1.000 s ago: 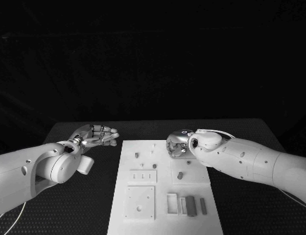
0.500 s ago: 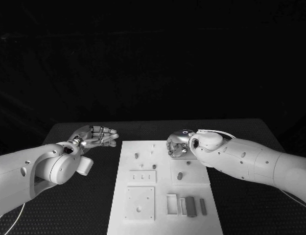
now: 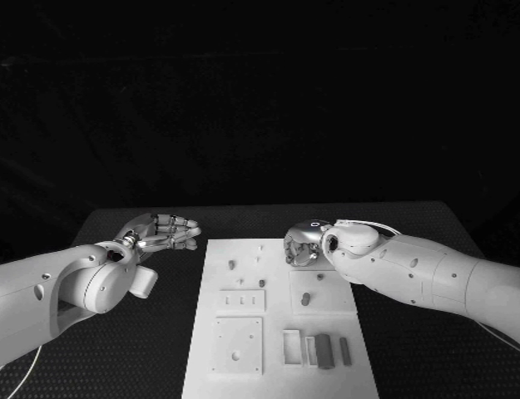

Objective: Assemble the parts on the task board

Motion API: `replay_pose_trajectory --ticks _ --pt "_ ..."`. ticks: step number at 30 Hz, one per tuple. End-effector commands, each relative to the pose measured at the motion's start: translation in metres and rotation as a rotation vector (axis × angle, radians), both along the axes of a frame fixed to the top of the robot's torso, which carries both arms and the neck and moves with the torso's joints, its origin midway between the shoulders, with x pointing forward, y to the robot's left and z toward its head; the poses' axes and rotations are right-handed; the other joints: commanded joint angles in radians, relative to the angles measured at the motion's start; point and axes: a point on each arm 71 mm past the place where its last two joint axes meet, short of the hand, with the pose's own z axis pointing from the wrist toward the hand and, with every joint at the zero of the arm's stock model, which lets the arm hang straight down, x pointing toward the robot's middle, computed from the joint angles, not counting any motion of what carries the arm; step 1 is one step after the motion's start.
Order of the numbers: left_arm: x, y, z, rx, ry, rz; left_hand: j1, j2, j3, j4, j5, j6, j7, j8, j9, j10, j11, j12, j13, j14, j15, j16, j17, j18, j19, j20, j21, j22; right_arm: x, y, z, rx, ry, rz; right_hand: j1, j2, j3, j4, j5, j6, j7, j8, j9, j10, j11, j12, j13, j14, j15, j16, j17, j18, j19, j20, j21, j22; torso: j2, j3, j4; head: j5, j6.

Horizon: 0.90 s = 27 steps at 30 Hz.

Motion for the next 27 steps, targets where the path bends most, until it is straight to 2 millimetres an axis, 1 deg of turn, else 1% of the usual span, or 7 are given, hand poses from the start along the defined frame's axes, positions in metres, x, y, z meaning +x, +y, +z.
replay_pose_trajectory --ticks 1,4,8,9,16,21,27 --pt "0.000 -0.002 0.001 -0.012 -0.001 -0.015 -0.010 0.000 -0.003 0.000 -0.005 -0.007 0.011 -0.007 -0.001 -0.002 0.003 -0.004 -0.001 0.008 0.001 -0.004 0.001 -0.005 0.005 -0.001 -0.004 -0.001 -0.006 0.000 -0.012 -0.042 0.054 0.011 -0.004 0.017 0.002 0.000 0.005 0.024 -0.004 0.012 0.008 0.002 -0.011 0.007 0.002 0.002 -0.011 0.009 0.002 0.016 -0.003 0.000 0.007 0.023 0.001 0.0002 -0.0001 -0.001 0.001" --pt "0.000 -0.002 0.001 -0.012 -0.001 -0.015 -0.010 0.000 -0.003 0.000 -0.005 -0.007 0.011 -0.007 -0.001 -0.002 0.003 -0.005 -0.001 0.008 0.001 -0.004 0.002 -0.005 0.005 -0.001 -0.004 -0.001 -0.006 0.000 -0.013 -0.041 0.052 0.007 -0.006 0.026 0.001 0.000 0.006 0.051 -0.012 0.027 0.019 0.004 -0.018 0.008 0.004 0.001 -0.017 0.013 0.002 0.016 -0.005 -0.001 0.012 0.023 0.001 0.0001 0.0004 -0.001 0.000" --pt "0.000 -0.002 0.001 -0.012 0.000 -0.015 -0.010 0.000 -0.003 0.000 -0.005 -0.007 0.011 -0.007 -0.001 -0.002 0.003 -0.005 -0.001 0.008 0.000 -0.004 0.002 -0.005 0.005 -0.001 -0.004 -0.001 -0.006 -0.001 -0.012 -0.037 0.042 0.003 0.000 0.051 0.004 -0.002 0.006 0.085 -0.023 0.051 0.042 0.009 -0.029 0.008 0.006 0.003 -0.027 0.018 0.001 0.016 -0.004 -0.004 0.018 0.022 0.001 -0.0001 0.0008 -0.002 -0.001" --pt "0.000 -0.002 0.001 -0.011 0.000 -0.015 -0.010 0.000 -0.003 0.000 -0.005 -0.007 0.011 -0.007 -0.001 -0.002 0.003 -0.005 -0.001 0.008 0.000 -0.004 0.002 -0.005 0.005 -0.001 -0.004 -0.001 -0.006 0.000 -0.012 -0.034 0.040 0.002 0.000 0.052 0.004 -0.002 0.006 0.086 -0.024 0.052 0.044 0.010 -0.029 0.008 0.007 0.004 -0.028 0.019 0.001 0.016 -0.004 -0.004 0.019 0.022 0.001 -0.0003 0.0009 -0.002 -0.001" --pt "0.000 -0.002 0.001 -0.012 0.001 -0.017 -0.010 0.000 -0.003 0.000 -0.005 -0.007 0.011 -0.007 -0.001 -0.002 0.003 -0.005 -0.001 0.008 0.000 -0.005 0.002 -0.005 0.005 -0.001 -0.004 -0.002 -0.005 0.001 -0.009 -0.011 -0.014 -0.026 -0.004 0.050 -0.001 0.000 0.005 0.091 -0.028 0.060 0.061 0.016 -0.033 0.010 0.009 0.007 -0.031 0.024 0.001 0.016 -0.002 -0.006 0.025 0.022 0.001 -0.0004 0.0002 -0.002 0.002" --pt "-0.001 -0.002 0.001 -0.011 0.001 -0.015 -0.010 0.000 -0.003 0.000 -0.005 -0.007 0.011 -0.007 -0.001 -0.002 0.003 -0.005 -0.001 0.008 0.000 -0.005 0.003 -0.005 0.005 -0.001 -0.005 -0.002 -0.005 0.003 -0.003 0.023 -0.063 -0.055 -0.047 0.039 -0.010 0.010 0.006 0.088 -0.032 0.060 0.074 0.022 -0.037 0.010 0.011 0.012 -0.035 0.029 0.000 0.016 0.004 -0.005 0.031 0.020 0.001 -0.0008 0.0002 -0.002 0.005" --pt "0.000 -0.002 0.001 -0.011 0.002 -0.014 -0.010 0.000 -0.003 -0.001 -0.005 -0.007 0.011 -0.007 -0.001 -0.001 0.003 -0.005 -0.001 0.008 0.000 -0.005 0.003 -0.005 0.005 -0.002 -0.005 -0.001 -0.006 0.010 0.006 0.054 -0.135 -0.073 -0.051 0.035 -0.008 0.008 0.007 0.088 -0.033 0.060 0.078 0.024 -0.038 0.009 0.011 0.014 -0.036 0.031 -0.001 0.016 0.006 -0.007 0.032 0.020 0.002 -0.0005 0.0013 -0.003 0.008"
